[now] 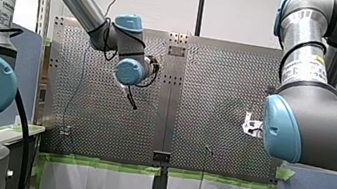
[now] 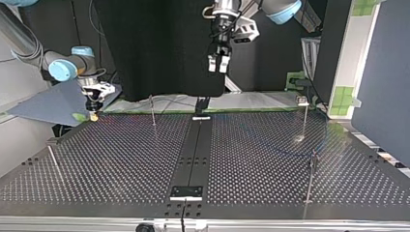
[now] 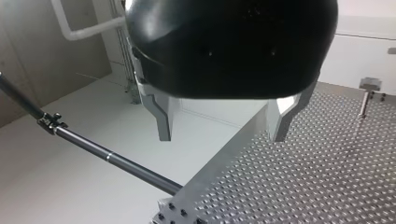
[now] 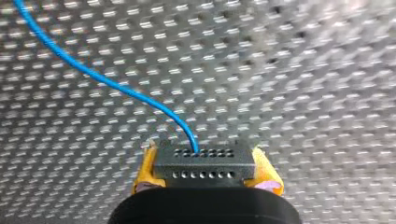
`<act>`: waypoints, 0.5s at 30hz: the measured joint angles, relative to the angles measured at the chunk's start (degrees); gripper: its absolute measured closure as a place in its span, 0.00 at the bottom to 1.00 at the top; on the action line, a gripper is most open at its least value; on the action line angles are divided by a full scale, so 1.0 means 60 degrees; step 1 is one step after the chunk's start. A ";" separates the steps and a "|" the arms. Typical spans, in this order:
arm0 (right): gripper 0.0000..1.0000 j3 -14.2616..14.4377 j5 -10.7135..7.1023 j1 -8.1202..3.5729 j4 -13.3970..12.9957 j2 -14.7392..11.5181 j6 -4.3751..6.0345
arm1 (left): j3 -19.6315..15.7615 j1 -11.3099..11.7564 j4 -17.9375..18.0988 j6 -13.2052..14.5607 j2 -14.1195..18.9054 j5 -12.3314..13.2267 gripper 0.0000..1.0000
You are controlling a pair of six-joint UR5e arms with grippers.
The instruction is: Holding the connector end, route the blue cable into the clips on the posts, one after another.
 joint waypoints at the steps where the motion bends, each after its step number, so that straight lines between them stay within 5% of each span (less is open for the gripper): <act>1: 1.00 0.0001 -0.0011 0.0007 -0.0041 -0.0077 0.0030 | -0.0104 0.0001 0.0070 -0.0017 0.0001 0.0007 0.00; 15: 1.00 0.0003 -0.0094 0.0053 -0.0238 -0.0359 0.0157 | -0.0410 0.0003 0.0303 -0.0058 0.0002 0.0019 0.00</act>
